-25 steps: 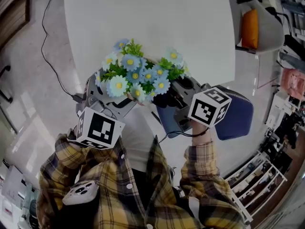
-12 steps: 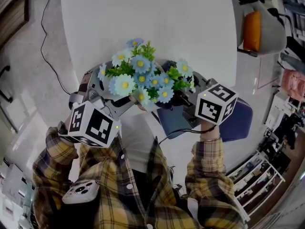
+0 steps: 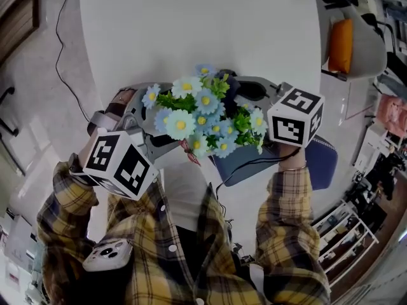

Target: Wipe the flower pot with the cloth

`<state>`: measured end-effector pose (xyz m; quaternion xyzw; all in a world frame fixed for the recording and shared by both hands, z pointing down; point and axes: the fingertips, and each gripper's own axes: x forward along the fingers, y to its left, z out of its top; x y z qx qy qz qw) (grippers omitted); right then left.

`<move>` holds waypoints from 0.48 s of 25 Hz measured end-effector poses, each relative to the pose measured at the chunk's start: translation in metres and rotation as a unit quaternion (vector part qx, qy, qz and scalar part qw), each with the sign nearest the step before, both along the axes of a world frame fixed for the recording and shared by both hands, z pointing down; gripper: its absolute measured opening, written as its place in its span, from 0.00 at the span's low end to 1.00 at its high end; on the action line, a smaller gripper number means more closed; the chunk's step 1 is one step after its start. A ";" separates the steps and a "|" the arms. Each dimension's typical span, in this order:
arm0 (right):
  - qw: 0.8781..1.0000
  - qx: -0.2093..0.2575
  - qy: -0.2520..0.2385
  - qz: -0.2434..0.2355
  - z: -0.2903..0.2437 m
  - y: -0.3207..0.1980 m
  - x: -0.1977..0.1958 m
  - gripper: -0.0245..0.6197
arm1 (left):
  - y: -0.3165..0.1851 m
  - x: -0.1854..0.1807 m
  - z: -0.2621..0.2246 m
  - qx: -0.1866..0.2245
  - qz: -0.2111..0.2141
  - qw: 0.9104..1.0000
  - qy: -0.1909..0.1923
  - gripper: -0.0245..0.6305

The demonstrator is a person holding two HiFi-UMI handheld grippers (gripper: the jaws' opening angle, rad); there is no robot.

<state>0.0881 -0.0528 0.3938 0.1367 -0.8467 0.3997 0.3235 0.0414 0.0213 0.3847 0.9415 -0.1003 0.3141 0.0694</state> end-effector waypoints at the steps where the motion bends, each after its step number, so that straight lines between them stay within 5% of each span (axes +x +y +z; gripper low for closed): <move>1: 1.000 -0.002 -0.003 -0.009 0.000 -0.003 -0.004 0.09 | 0.000 0.000 0.000 0.000 0.005 1.000 0.001 0.72; 12: 0.998 -0.012 -0.027 -0.052 0.004 -0.022 -0.044 0.09 | -0.003 0.001 0.002 -0.005 0.062 0.998 -0.002 0.73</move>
